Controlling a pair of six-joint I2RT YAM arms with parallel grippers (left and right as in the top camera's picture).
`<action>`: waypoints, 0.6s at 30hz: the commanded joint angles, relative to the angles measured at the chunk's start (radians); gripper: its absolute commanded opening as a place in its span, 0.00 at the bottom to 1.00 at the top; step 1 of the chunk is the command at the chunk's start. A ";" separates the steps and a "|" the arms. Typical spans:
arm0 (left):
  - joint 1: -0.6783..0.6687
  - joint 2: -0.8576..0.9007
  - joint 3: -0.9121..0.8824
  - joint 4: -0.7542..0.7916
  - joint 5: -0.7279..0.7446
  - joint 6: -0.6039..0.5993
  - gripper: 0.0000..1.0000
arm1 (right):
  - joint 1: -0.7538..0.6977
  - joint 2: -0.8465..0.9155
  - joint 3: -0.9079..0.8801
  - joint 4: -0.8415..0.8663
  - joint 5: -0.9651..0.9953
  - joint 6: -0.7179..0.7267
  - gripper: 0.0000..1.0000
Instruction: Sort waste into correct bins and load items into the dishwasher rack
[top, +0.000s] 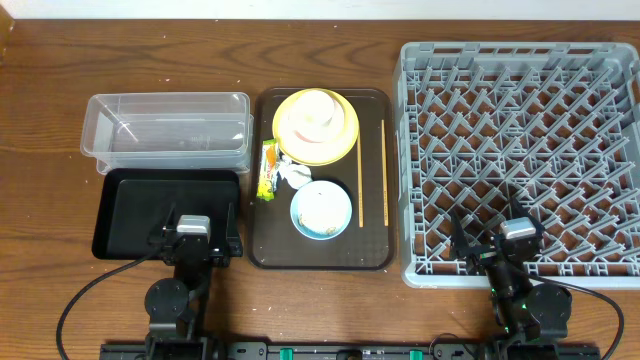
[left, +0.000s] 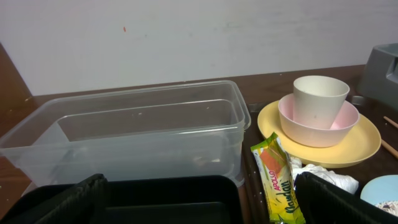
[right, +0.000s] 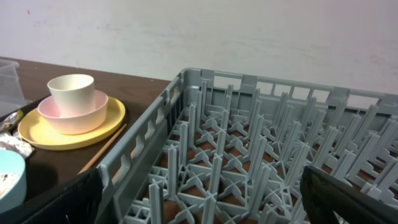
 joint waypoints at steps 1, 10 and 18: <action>0.003 -0.009 -0.015 -0.037 -0.011 0.017 0.98 | 0.010 0.005 -0.001 -0.004 0.006 -0.012 0.99; 0.003 -0.009 -0.015 -0.037 -0.011 0.017 0.98 | 0.010 0.005 -0.001 -0.005 0.006 -0.012 0.99; 0.003 -0.009 -0.015 -0.037 -0.011 0.017 0.98 | 0.010 0.005 -0.001 -0.004 0.006 -0.012 0.99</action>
